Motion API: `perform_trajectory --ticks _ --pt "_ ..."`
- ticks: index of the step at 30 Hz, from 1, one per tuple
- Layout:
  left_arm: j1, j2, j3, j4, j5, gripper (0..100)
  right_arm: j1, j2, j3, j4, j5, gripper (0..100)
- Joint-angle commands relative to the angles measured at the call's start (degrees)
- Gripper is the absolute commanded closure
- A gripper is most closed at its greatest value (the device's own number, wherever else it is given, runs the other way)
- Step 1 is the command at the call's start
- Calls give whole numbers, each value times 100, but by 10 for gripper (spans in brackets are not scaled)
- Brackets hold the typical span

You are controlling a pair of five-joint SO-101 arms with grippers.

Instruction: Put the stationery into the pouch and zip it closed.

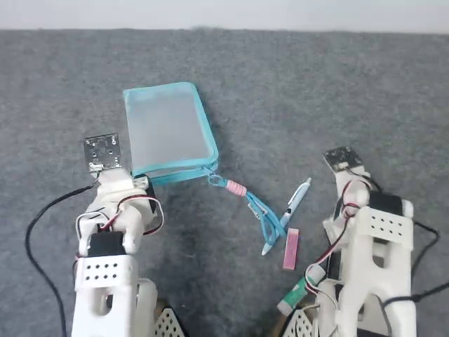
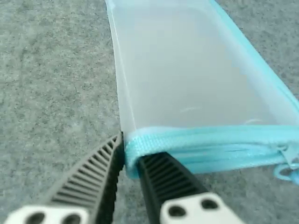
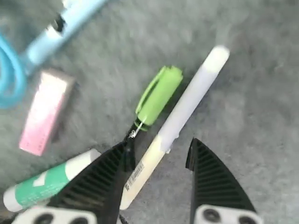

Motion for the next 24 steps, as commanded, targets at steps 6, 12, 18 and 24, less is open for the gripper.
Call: perform_trajectory --ticks 6,12,18,24 --pt "-26 97 -101 -211 79 988 84 -242 220 -655 193 828" --pt "-35 70 -48 -220 70 988 -154 -242 220 -1095 53 828" --pt "-53 88 -40 -220 70 988 -136 -242 369 -1235 -70 828" --pt "-62 53 -40 -220 62 988 -75 -242 1011 -1938 -35 829"
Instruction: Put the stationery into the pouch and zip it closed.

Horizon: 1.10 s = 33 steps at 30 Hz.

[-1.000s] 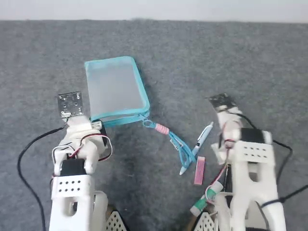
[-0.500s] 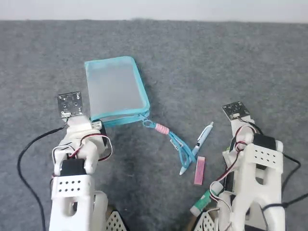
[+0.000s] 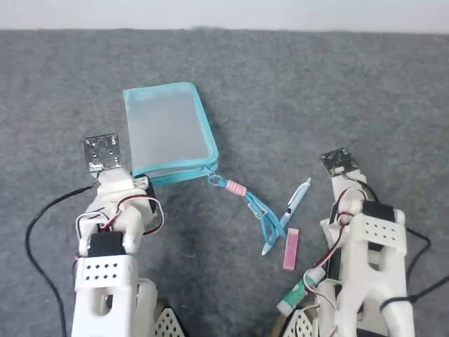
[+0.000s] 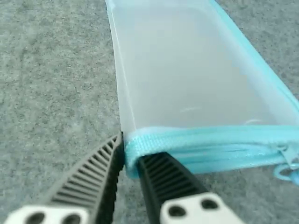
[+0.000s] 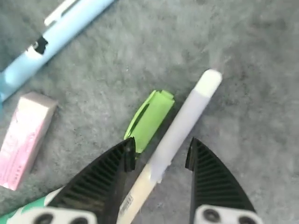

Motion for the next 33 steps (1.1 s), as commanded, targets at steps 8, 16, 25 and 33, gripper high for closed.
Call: perform_trajectory --ticks 8,16,25,33 --pt "-70 53 -48 -369 53 988 4 -233 510 -769 97 853" --pt "-413 53 -75 -369 53 988 -22 -242 457 -760 97 994" --pt "-457 53 -75 -360 62 988 -224 655 -1389 -699 -176 992" --pt "-431 53 -48 -360 62 988 409 1666 -2778 1095 -387 988"
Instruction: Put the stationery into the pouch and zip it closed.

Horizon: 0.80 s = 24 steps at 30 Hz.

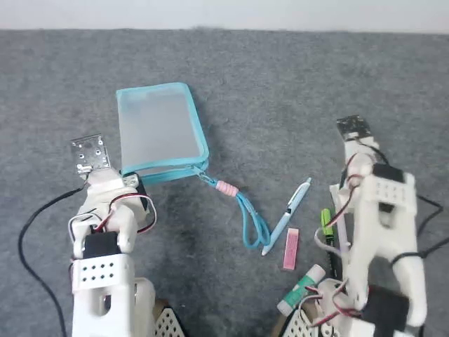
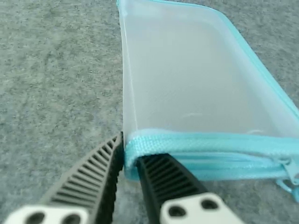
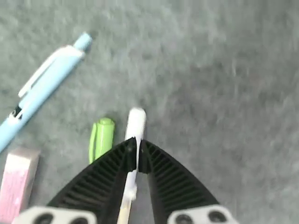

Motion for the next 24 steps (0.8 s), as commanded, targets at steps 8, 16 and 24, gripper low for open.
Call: perform_trajectory --ticks 8,16,24 --pt "-26 53 -48 -185 62 988 716 -989 1407 154 888 896" --pt "-53 53 -57 -202 62 988 1499 -971 2295 -470 1705 897" --pt "-53 53 -57 -185 62 988 1719 -1007 2347 -664 1943 995"
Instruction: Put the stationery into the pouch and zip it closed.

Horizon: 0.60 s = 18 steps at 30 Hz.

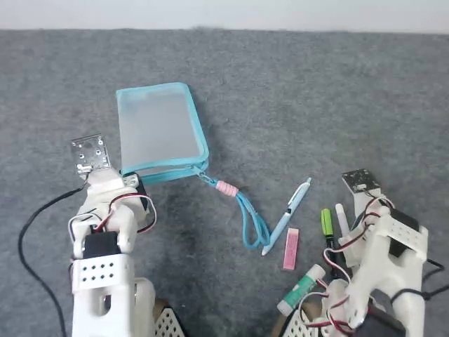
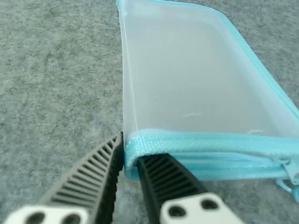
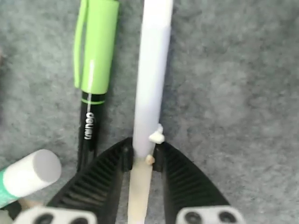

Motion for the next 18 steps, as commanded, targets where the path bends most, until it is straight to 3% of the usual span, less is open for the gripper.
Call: perform_trajectory --ticks 1,5,9,18 --pt "-62 53 -57 -185 62 988 233 -136 -9 -338 158 984" --pt "-53 53 -57 -176 62 988 215 -101 -237 -549 114 991" --pt "-26 53 -66 -193 70 988 145 -101 -976 -470 -413 991" --pt "70 53 -75 -202 97 988 -1815 673 -3604 470 -1776 992"
